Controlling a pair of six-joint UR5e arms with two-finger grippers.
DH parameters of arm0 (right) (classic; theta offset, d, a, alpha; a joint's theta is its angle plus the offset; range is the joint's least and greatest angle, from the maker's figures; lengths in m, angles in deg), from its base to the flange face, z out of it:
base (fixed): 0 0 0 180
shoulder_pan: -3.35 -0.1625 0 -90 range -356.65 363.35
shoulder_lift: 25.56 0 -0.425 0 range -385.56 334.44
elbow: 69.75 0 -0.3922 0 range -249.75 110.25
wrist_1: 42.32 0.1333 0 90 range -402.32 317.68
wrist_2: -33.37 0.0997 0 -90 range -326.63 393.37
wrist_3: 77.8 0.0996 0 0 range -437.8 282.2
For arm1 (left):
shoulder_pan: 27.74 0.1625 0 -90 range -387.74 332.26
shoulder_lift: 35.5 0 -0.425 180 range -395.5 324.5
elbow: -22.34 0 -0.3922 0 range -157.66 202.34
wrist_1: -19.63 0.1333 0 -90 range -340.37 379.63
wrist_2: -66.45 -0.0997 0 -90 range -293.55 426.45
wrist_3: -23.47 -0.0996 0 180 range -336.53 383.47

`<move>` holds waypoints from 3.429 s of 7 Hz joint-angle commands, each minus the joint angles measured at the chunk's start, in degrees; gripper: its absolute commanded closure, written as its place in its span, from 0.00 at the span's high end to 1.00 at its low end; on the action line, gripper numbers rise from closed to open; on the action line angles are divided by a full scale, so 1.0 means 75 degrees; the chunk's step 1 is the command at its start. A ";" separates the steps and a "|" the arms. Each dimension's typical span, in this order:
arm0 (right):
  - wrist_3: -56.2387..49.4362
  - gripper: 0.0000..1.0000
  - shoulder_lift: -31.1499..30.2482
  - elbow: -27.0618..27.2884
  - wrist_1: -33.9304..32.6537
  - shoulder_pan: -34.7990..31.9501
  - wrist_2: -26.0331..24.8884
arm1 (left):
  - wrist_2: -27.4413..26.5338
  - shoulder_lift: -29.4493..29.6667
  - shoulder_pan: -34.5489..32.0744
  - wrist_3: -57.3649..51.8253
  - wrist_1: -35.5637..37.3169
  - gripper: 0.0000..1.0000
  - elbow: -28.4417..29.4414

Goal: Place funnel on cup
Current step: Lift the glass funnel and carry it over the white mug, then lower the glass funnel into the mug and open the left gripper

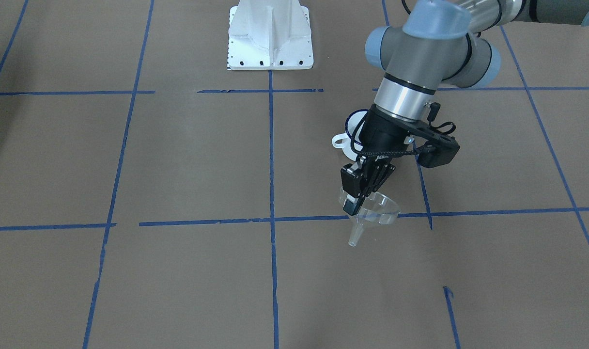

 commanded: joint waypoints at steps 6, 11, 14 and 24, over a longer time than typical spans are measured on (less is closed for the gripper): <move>0.0000 1.00 0.0000 -0.0003 0.0000 0.0000 0.0000 | 0.1968 0.0353 0.1119 -0.4129 0.5431 0.00 -0.0462; 0.0000 1.00 0.0000 -0.0003 0.0000 0.0000 0.0000 | 0.1968 -0.0060 0.1392 -0.4070 0.3903 0.00 0.0277; 0.0000 1.00 0.0000 -0.0003 0.0000 0.0000 0.0000 | 0.1957 -0.0540 0.1510 -0.4070 0.3259 0.00 0.0254; 0.0000 1.00 0.0000 -0.0003 0.0000 0.0000 0.0000 | 0.2609 -0.4034 -0.1340 -0.9284 0.1260 1.00 -0.1222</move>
